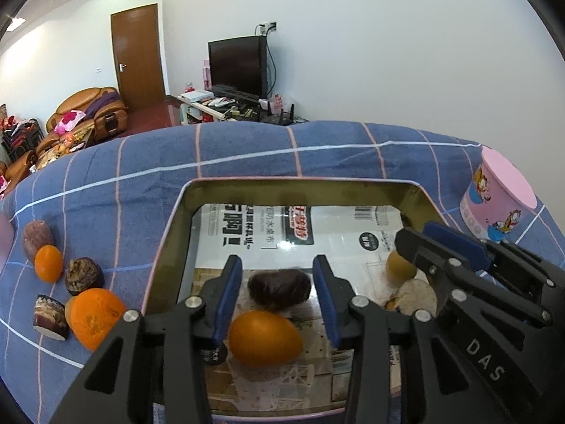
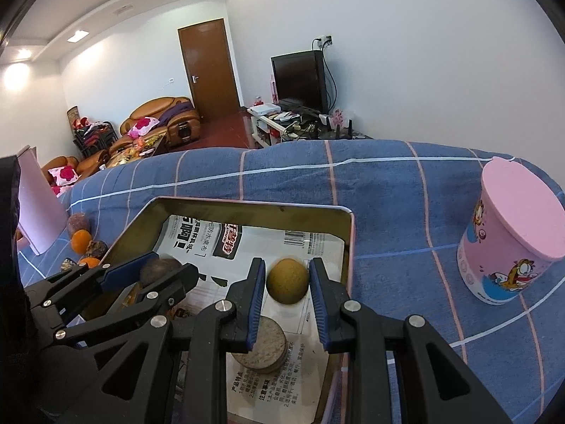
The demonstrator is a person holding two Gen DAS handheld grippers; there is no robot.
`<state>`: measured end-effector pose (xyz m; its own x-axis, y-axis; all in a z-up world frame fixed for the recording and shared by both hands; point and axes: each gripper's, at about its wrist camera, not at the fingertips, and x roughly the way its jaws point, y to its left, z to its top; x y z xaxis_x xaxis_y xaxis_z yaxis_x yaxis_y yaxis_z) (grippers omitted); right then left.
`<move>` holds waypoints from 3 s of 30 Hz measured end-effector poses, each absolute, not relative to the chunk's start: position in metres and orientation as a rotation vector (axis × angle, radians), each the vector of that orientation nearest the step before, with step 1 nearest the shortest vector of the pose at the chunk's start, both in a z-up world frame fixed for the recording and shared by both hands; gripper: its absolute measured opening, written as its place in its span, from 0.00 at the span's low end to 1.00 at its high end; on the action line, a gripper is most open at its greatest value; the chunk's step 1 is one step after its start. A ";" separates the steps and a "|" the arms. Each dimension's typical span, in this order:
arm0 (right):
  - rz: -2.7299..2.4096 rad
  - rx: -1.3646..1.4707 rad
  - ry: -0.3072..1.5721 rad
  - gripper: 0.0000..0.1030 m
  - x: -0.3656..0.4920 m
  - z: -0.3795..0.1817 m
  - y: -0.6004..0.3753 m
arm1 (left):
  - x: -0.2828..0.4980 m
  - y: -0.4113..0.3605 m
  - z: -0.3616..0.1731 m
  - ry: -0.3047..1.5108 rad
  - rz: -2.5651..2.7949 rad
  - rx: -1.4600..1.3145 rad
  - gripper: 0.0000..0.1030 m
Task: Organize fruits
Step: 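Open the right tool over the tin while the left tool releases the dark fruit inside, then withdraw both open tools from the tin back toward the fruits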
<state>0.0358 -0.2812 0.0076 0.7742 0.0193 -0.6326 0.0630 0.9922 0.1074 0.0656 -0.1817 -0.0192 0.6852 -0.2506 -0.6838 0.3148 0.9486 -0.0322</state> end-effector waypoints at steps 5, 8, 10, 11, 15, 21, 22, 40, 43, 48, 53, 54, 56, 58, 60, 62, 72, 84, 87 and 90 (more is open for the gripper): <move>-0.020 0.143 0.681 0.28 0.034 0.009 -0.284 | 0.065 -0.176 -0.019 0.746 -0.280 0.083 0.58; -0.031 0.168 0.648 0.28 0.029 0.013 -0.287 | 0.062 -0.170 -0.017 0.724 -0.265 0.065 0.71; -0.032 0.190 0.623 0.28 0.025 0.016 -0.291 | 0.058 -0.167 -0.013 0.695 -0.266 0.053 0.77; -0.038 0.202 0.610 0.28 0.024 0.018 -0.293 | 0.056 -0.166 -0.011 0.681 -0.269 0.052 0.80; -0.060 0.250 0.560 0.72 0.017 0.023 -0.301 | 0.047 -0.169 -0.007 0.644 -0.326 0.068 1.00; -0.117 0.211 0.451 0.80 0.004 0.037 -0.298 | 0.028 -0.166 0.006 0.525 -0.281 0.127 1.00; -0.129 0.204 0.443 0.80 0.003 0.037 -0.298 | 0.028 -0.163 0.007 0.526 -0.273 0.119 1.00; -0.296 0.042 0.313 0.80 -0.023 0.044 -0.279 | 0.018 -0.099 -0.001 0.532 -0.137 0.075 1.00; -0.308 0.030 0.312 0.80 -0.027 0.044 -0.273 | 0.015 -0.093 -0.002 0.539 -0.142 0.077 1.00; -0.323 0.040 0.316 0.80 -0.037 0.043 -0.265 | 0.011 -0.084 -0.003 0.563 -0.150 0.068 1.00; -0.315 0.058 0.325 0.80 -0.045 0.042 -0.257 | 0.008 -0.075 -0.005 0.574 -0.150 0.076 1.00; -0.313 0.062 0.326 0.80 -0.046 0.042 -0.255 | 0.007 -0.073 -0.004 0.574 -0.151 0.077 1.00; -0.301 0.074 0.334 0.80 -0.048 0.041 -0.250 | 0.005 -0.068 -0.005 0.573 -0.150 0.082 1.00; -0.286 0.091 0.347 0.80 -0.048 0.039 -0.245 | 0.005 -0.065 -0.004 0.574 -0.150 0.086 1.00; -0.274 0.093 0.350 0.80 -0.050 0.039 -0.238 | 0.005 -0.060 -0.005 0.577 -0.149 0.091 1.00; -0.266 0.088 0.353 0.80 -0.050 0.038 -0.231 | 0.005 -0.054 -0.005 0.580 -0.147 0.091 1.00; -0.202 0.107 0.372 0.80 -0.046 0.035 -0.194 | 0.015 -0.023 -0.008 0.608 -0.129 0.073 1.00; -0.129 0.089 0.394 0.80 -0.032 0.032 -0.151 | 0.037 0.028 -0.013 0.654 -0.073 0.041 1.00; -0.105 0.066 0.403 0.80 -0.026 0.032 -0.139 | 0.046 0.050 -0.015 0.663 -0.036 0.020 1.00; -0.081 0.039 0.417 0.80 -0.019 0.031 -0.128 | 0.056 0.073 -0.016 0.680 0.026 -0.024 1.00</move>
